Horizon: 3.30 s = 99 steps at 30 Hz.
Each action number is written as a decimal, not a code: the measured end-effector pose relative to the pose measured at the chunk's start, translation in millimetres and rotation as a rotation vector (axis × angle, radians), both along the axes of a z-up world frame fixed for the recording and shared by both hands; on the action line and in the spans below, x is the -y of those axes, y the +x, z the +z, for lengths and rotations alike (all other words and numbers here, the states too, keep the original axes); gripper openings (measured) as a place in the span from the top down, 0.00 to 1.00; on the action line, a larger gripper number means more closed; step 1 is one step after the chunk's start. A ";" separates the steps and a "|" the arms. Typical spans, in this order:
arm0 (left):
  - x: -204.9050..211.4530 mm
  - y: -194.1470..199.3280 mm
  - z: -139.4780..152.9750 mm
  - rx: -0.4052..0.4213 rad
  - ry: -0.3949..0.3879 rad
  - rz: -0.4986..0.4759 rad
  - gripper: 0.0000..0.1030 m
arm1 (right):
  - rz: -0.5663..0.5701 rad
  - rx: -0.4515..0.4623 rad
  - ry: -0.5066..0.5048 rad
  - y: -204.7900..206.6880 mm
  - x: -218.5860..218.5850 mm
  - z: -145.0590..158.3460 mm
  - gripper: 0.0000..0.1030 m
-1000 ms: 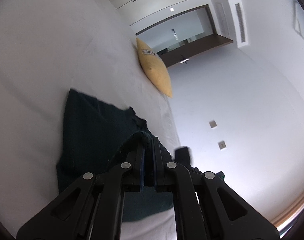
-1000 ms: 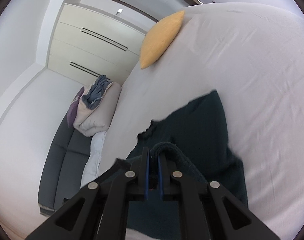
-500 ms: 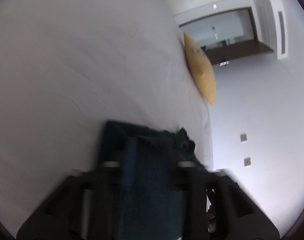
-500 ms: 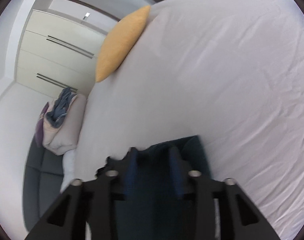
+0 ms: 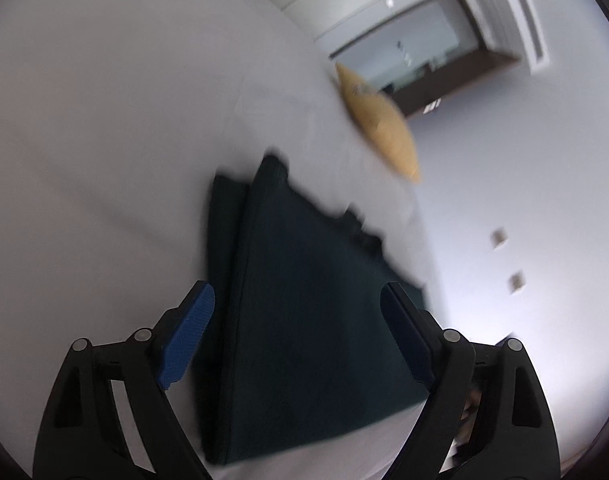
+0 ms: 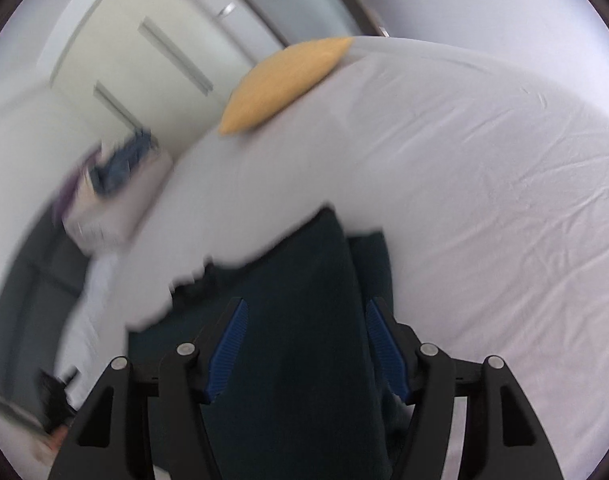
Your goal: Fold small clothes
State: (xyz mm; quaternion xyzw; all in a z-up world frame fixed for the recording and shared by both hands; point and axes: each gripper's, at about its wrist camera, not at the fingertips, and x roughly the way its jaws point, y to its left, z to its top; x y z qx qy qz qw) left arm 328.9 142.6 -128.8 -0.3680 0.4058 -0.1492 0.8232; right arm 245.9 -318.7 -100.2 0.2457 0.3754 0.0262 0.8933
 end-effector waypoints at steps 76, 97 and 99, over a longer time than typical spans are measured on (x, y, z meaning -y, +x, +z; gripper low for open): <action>9.4 -66.2 -51.6 -0.083 0.102 0.019 0.94 | -0.043 -0.078 -0.101 -92.2 1.2 -24.8 0.58; 58.4 -43.9 -54.2 -0.081 0.161 -0.085 0.94 | -0.017 -0.109 -0.112 -81.9 -2.1 -45.2 0.91; 58.1 -44.0 -52.4 -0.078 0.169 -0.081 0.94 | -0.012 -0.109 -0.129 -84.4 -5.1 -45.1 0.92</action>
